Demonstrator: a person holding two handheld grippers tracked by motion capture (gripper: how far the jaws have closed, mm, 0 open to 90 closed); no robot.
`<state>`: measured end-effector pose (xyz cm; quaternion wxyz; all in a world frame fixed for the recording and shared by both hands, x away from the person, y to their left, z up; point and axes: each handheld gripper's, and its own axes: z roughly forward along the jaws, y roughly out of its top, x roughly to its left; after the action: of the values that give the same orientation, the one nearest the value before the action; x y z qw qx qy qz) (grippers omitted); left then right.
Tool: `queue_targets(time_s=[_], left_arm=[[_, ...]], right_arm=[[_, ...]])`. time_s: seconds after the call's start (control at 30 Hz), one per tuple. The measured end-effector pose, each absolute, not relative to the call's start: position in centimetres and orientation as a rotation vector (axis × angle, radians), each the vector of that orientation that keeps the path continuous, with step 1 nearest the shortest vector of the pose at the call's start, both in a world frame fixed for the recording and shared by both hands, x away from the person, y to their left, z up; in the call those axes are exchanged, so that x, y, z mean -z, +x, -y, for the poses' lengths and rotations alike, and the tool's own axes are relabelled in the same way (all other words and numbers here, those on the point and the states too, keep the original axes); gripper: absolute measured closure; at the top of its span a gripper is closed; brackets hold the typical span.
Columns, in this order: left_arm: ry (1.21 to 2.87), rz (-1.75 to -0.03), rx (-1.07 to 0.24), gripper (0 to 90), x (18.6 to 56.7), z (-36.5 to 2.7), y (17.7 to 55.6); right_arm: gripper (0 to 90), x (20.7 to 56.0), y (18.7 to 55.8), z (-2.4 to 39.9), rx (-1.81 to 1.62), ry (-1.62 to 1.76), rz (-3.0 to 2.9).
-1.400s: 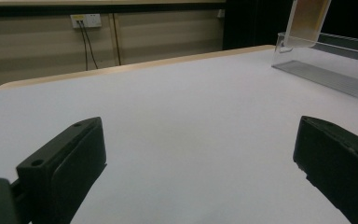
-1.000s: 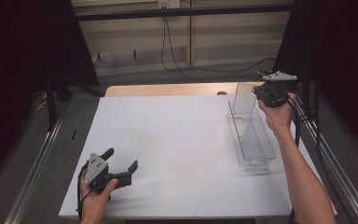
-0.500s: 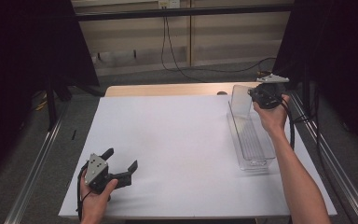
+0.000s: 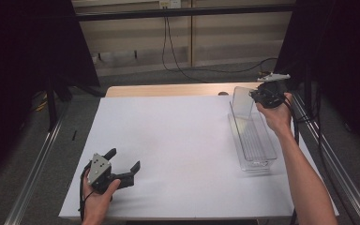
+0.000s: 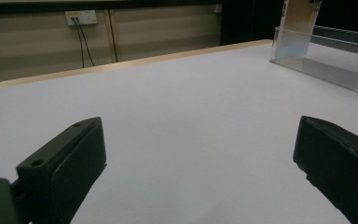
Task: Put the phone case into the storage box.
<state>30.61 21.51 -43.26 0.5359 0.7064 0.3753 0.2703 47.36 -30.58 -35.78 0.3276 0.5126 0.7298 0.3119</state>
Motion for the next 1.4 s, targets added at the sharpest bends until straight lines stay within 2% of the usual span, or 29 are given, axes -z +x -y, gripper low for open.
queue_targets(time_s=[1.4], left_arm=[[1.705,-0.877,-0.638,2.3,43.3,-21.4,30.9]], right_arm=[[82.7,35.9,49.9,31.6,-0.835,1.418,-1.892]])
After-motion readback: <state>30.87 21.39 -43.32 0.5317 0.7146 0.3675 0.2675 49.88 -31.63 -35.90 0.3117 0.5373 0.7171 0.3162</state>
